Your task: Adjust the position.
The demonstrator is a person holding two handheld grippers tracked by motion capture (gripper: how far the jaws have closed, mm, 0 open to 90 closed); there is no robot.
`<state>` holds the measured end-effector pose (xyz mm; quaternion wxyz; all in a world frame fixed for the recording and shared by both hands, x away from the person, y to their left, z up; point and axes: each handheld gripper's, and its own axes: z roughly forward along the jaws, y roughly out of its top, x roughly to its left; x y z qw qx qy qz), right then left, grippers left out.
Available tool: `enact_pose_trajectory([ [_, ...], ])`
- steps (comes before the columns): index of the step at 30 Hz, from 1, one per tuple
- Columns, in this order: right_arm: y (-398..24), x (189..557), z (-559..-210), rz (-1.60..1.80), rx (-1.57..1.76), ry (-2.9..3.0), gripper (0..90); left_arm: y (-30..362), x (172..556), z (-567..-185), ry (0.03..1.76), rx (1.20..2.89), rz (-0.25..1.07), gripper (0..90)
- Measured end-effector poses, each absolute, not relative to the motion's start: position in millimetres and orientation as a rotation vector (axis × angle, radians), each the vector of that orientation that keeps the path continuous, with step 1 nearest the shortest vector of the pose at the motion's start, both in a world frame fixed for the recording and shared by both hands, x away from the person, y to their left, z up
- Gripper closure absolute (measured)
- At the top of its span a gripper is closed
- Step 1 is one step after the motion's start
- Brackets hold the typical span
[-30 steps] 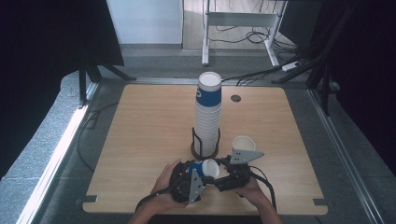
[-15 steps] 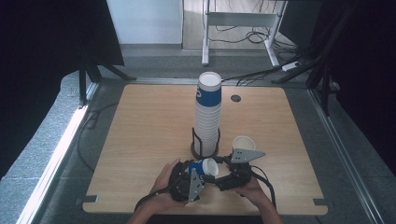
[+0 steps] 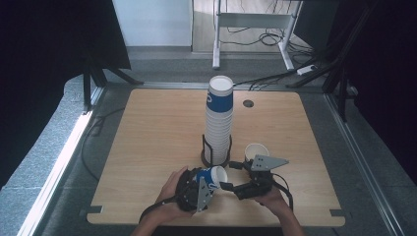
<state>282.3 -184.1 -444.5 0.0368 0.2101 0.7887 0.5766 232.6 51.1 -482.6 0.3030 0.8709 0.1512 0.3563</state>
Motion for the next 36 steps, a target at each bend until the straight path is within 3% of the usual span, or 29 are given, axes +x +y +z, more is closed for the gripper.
enact_pose_trajectory([
  [17,-178,287,-421,1.299,0.474,2.667,19.8,46,236,-474,0.346,2.315,0.999,19.4],
  [36,-165,293,-402,1.032,0.399,2.836,19.3,37,240,-474,0.297,2.339,1.064,19.4],
])
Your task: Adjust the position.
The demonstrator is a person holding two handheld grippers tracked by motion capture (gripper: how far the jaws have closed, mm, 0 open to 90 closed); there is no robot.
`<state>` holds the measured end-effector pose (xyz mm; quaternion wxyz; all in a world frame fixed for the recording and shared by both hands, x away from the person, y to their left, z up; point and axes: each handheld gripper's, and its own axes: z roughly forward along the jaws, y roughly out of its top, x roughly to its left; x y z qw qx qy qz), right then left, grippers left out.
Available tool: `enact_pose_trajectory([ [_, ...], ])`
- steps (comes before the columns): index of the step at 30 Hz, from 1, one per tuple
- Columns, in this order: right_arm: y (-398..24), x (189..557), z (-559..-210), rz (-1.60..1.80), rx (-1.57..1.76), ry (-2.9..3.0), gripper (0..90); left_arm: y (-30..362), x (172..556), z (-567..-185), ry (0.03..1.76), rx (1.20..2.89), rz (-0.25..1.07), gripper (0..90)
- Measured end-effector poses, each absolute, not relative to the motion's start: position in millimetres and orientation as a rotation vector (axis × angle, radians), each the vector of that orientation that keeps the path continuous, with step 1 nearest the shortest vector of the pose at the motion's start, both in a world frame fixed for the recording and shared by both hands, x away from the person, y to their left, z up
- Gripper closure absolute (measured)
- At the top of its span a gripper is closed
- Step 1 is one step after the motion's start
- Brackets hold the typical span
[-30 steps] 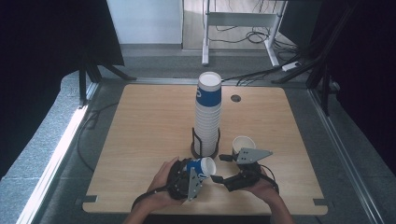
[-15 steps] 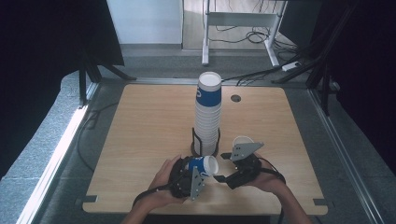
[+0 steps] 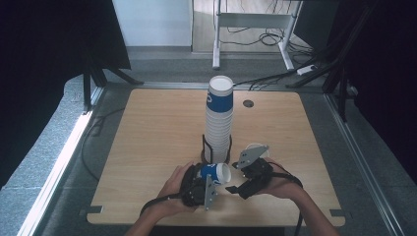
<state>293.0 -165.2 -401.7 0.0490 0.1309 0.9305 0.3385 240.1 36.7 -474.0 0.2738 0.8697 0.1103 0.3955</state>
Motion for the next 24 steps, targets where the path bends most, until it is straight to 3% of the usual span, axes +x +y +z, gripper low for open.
enact_pose_trajectory([
  [24,-124,316,-411,0.650,0.303,3.033,20.4,20,235,-476,0.139,2.398,1.234,19.5],
])
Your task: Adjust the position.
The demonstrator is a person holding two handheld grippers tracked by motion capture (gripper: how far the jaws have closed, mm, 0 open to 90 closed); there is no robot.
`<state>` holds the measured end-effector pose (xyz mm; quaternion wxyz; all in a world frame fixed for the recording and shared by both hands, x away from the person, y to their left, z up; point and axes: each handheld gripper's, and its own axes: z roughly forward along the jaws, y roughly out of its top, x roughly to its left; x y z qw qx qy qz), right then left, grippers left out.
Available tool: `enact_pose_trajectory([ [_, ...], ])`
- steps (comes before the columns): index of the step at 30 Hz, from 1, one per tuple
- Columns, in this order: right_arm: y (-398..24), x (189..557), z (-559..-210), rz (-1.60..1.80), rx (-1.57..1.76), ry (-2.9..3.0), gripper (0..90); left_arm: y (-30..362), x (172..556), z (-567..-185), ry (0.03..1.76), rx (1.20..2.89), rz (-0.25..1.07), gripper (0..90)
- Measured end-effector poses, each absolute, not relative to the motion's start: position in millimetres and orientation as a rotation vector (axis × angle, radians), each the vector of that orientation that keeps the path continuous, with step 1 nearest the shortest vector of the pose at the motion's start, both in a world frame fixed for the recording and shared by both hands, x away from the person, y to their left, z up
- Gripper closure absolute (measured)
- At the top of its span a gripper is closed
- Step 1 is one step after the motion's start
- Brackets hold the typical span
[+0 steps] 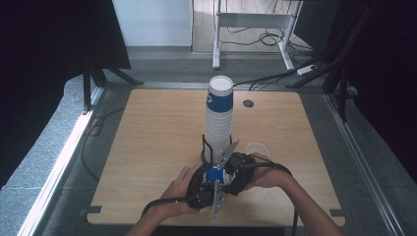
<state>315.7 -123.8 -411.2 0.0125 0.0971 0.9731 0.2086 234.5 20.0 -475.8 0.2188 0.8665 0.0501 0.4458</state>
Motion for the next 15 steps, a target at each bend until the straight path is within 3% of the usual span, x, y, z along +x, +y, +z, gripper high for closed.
enact_pose_trajectory([
  [9,-120.6,317.3,-416.1,0.650,0.264,3.054,27.1,16.3,234.5,-476.9,0.123,2.418,1.251,18.7],
  [15,-126.1,316.8,-417.2,0.720,0.260,3.032,27.6,17.9,236.7,-475.3,0.178,2.377,1.185,10.6],
])
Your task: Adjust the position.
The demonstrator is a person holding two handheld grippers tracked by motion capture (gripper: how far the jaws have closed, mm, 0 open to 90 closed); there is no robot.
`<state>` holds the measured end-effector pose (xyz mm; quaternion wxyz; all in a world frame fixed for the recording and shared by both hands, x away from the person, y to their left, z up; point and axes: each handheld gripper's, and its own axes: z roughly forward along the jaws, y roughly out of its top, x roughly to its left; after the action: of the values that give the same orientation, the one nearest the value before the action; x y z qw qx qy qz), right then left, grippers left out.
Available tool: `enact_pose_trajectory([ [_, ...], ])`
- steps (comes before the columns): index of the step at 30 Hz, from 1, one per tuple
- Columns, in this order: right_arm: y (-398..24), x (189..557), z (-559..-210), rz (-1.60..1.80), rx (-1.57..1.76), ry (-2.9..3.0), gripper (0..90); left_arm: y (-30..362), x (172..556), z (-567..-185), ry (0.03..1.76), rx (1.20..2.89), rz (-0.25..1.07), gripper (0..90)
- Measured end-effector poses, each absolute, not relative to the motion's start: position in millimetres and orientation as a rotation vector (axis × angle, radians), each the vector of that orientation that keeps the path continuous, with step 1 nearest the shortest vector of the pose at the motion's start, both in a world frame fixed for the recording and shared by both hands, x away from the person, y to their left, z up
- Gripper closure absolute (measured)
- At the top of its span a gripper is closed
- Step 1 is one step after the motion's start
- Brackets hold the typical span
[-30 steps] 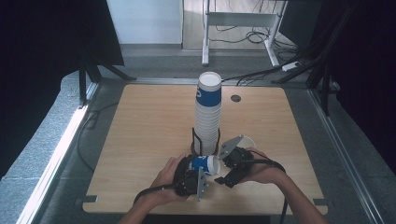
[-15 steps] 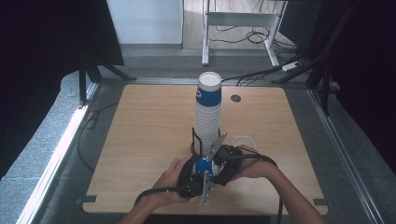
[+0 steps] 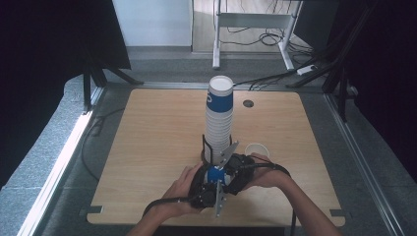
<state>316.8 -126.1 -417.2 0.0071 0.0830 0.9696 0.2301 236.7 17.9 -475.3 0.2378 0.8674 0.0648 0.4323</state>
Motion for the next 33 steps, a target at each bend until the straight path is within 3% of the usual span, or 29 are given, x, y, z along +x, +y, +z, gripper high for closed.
enact_pose_trajectory([
  [8,-141,312,-412,0.882,0.284,2.969,27.8,39,238,-460,0.257,2.295,1.058,5.4],
  [21,-161,308,-408,1.053,0.345,2.854,27.9,64,240,-459,0.383,2.222,0.913,5.5],
  [28,-169,306,-406,1.166,0.364,2.762,27.9,74,246,-460,0.467,2.162,0.710,6.6],
  [33,-174,303,-407,1.265,0.392,2.686,27.9,84,252,-460,0.554,2.049,0.491,8.2],
])
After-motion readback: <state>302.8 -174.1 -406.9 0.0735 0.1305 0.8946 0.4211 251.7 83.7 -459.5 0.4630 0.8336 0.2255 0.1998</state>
